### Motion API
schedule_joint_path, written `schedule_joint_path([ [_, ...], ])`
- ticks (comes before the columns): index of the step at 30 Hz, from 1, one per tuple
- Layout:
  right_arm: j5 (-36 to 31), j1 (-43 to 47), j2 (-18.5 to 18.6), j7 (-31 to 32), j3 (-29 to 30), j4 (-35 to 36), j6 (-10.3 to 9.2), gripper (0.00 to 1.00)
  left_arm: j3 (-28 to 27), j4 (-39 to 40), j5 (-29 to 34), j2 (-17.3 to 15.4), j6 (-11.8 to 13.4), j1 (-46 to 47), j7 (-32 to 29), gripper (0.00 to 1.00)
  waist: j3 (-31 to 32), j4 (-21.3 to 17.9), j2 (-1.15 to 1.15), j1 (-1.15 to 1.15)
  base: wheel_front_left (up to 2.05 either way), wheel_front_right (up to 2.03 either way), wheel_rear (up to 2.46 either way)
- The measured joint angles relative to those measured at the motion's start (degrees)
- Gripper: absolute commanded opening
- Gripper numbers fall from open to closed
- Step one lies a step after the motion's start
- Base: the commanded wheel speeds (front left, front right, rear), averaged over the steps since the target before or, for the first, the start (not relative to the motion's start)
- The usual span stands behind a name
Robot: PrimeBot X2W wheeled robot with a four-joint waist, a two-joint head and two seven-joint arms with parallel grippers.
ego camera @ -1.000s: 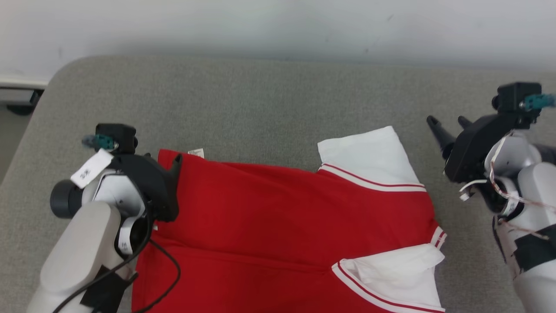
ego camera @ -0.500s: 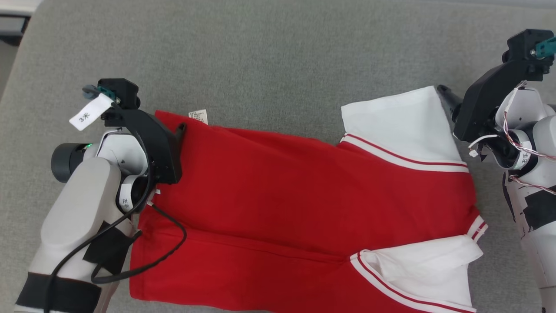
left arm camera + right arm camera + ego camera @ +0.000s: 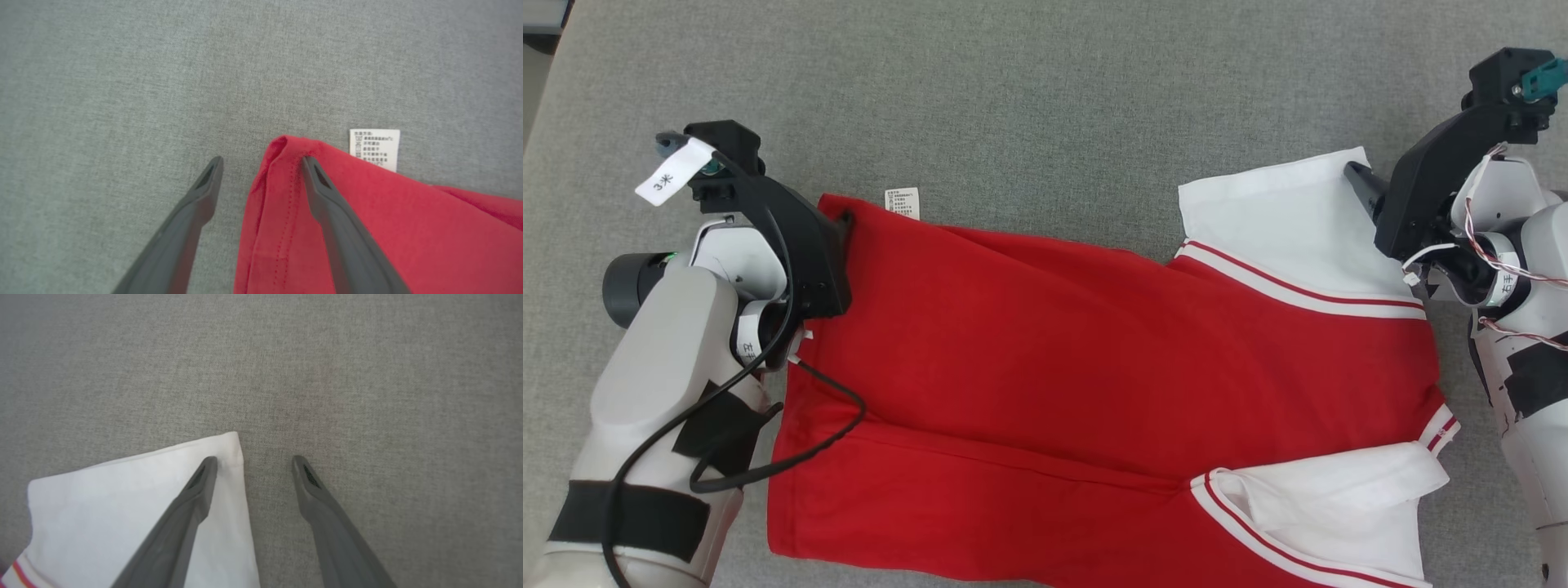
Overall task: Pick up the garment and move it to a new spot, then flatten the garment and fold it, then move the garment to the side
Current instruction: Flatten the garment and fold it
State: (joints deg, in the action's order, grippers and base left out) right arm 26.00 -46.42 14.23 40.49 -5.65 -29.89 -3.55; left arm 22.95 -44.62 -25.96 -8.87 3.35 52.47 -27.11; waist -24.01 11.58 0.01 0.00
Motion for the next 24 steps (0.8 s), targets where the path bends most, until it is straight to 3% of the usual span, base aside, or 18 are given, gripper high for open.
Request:
schedule_joint_path([
  [3,0.0,0.0,0.0,0.4,-0.2,-0.5,-0.03,0.49,-0.1,-1.1,-0.1,0.4,-0.1,0.8,0.5,1.00,0.2,0.0,0.00,0.00,0.00,0.00,0.00],
  [5,0.0,0.0,-0.2,0.4,-0.4,-1.2,0.01,0.46,0.0,-1.9,-0.1,0.9,-0.4,1.3,0.9,0.96,0.4,0.1,0.00,0.00,0.00,0.00,0.00],
  [7,0.0,0.0,-0.3,0.7,-0.7,-1.5,0.02,0.46,0.1,-2.7,-0.1,1.3,-0.4,1.3,1.0,0.85,0.5,0.2,-0.01,0.00,0.00,0.00,0.00],
  [11,0.0,0.0,-0.4,0.9,-1.1,-1.9,0.04,0.43,0.5,-4.0,-0.1,1.7,-1.2,1.6,1.5,0.49,0.9,0.4,0.00,0.00,0.00,0.00,0.00],
  [13,0.0,0.0,-0.4,0.9,-1.2,-2.1,0.11,0.32,0.6,-4.2,-0.1,1.8,-1.4,1.8,1.7,0.27,1.0,0.4,0.00,0.00,0.00,0.00,0.00],
  [14,0.0,0.0,-0.4,0.9,-1.3,-2.2,0.26,0.05,0.7,-4.4,-0.1,1.9,-1.5,1.8,2.0,0.00,1.1,0.4,0.00,0.00,0.00,0.00,0.00],
  [15,-0.3,0.0,-0.4,0.9,-1.4,-2.3,0.54,0.00,0.8,-4.6,-0.1,1.9,-1.9,1.8,2.4,0.00,1.2,0.4,-0.01,0.00,0.00,0.00,0.00],
  [24,-0.9,0.0,-0.5,0.1,-1.7,-3.5,0.62,0.00,1.1,-6.9,-0.1,2.7,-2.9,2.0,4.4,0.00,2.3,0.6,-0.01,0.00,0.00,0.00,0.00],
])
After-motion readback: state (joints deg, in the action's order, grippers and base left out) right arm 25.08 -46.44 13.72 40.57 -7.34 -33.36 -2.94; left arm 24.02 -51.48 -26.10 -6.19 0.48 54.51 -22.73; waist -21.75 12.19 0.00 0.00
